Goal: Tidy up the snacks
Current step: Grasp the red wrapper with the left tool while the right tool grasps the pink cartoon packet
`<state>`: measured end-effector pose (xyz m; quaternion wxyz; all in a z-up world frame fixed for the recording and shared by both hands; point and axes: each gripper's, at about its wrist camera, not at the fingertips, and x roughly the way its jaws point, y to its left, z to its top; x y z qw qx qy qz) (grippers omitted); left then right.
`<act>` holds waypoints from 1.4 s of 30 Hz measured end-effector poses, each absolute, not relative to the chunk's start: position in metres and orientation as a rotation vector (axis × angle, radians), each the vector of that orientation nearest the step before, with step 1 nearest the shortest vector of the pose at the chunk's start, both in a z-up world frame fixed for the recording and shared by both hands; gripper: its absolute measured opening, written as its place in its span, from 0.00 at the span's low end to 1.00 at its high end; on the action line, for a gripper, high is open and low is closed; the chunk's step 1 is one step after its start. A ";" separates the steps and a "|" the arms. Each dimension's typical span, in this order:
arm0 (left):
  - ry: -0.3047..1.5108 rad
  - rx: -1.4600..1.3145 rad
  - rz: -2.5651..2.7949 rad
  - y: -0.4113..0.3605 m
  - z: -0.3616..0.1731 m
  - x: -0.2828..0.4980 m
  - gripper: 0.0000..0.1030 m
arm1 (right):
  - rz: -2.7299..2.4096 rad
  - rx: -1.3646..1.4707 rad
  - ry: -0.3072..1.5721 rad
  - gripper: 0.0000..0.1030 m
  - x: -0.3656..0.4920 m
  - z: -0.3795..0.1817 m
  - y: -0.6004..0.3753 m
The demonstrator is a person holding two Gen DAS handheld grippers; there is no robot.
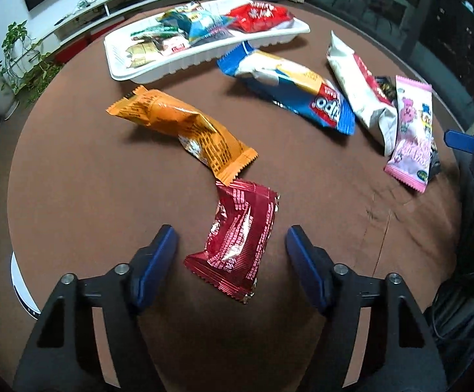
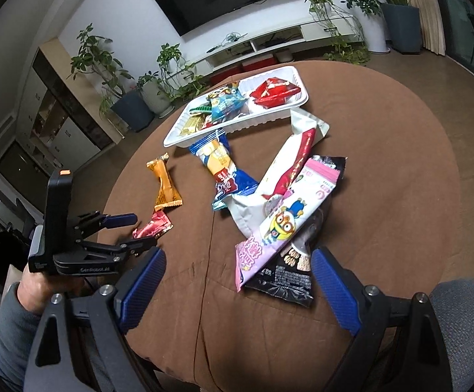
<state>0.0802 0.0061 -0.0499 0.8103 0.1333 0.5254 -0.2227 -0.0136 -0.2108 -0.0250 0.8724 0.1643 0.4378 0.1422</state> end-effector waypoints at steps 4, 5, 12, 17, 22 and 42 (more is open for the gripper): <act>1.138 0.292 -0.486 0.004 -0.051 0.081 0.59 | 0.295 0.342 0.921 0.90 -0.015 -0.027 -0.209; 1.140 0.292 -0.485 0.003 -0.051 0.082 0.58 | 0.296 0.341 0.921 0.89 -0.015 -0.028 -0.209; 1.139 0.285 -0.476 0.003 -0.048 0.080 0.39 | 0.299 0.339 0.922 0.86 -0.016 -0.026 -0.207; 1.132 0.295 -0.473 0.000 -0.047 0.074 0.37 | 0.292 0.338 0.915 0.84 -0.015 -0.023 -0.208; 1.118 0.256 -0.473 0.003 -0.046 0.070 0.35 | 0.291 0.336 0.917 0.80 -0.012 -0.021 -0.209; 1.083 0.011 -0.504 0.020 -0.040 0.028 0.32 | 0.292 0.388 0.975 0.59 0.019 -0.030 -0.218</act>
